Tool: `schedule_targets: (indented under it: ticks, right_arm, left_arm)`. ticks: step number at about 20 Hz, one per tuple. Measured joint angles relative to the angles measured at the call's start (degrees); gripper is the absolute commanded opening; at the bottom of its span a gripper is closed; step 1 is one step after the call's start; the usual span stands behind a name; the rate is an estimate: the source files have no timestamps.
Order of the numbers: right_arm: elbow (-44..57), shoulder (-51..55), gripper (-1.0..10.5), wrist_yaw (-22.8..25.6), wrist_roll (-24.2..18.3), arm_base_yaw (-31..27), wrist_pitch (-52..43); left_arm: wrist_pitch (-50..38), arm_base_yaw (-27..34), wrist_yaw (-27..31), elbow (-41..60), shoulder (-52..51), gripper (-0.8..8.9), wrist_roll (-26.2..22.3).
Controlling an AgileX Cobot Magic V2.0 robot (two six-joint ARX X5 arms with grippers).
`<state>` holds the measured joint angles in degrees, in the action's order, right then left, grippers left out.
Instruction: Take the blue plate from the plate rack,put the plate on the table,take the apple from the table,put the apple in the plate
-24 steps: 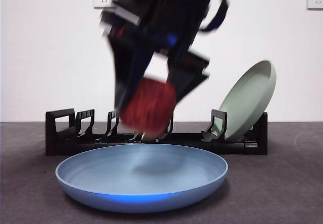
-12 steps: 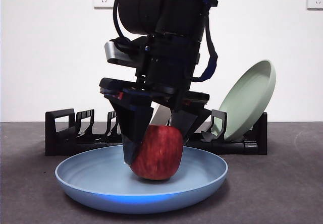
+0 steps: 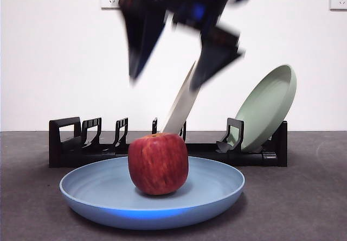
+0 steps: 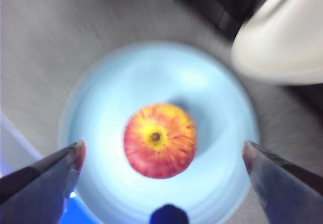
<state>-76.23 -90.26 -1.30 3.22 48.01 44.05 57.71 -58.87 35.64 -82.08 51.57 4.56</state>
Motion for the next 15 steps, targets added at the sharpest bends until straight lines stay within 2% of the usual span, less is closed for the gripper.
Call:
schedule_targets:
  ticks: [2,3,4,6,7,13,15]
  right_arm:
    - [-0.1,5.7,5.2,0.0,0.0,-1.4,1.3]
    - [-0.1,8.5,4.4,0.0,0.0,-2.3,2.0]
    - [-0.1,10.8,3.2,0.0,0.0,-3.0,2.5]
    - [-0.1,15.3,0.5,0.1,-0.1,-4.6,4.2]
    - [-0.1,17.3,-0.2,0.1,-0.5,-5.1,5.1]
    - [0.0,23.7,-0.1,1.0,-1.8,-6.0,6.4]
    - [1.8,26.1,-0.1,1.5,-2.0,-6.0,3.0]
  left_arm:
    - [-0.4,0.0,0.0,0.0,1.4,3.72,0.0]
    - [-0.4,0.0,0.0,0.0,2.3,3.54,0.0]
    - [-0.5,0.0,0.0,0.0,3.2,2.68,0.0]
    - [-0.6,0.0,0.0,0.0,5.2,0.19,-0.1]
    - [-0.6,0.0,0.0,0.0,5.9,-0.11,-0.3]
    - [-2.4,0.0,-0.1,0.7,7.9,-0.09,-0.9]
    - [-3.5,0.1,0.0,4.3,6.5,-0.09,-1.0]
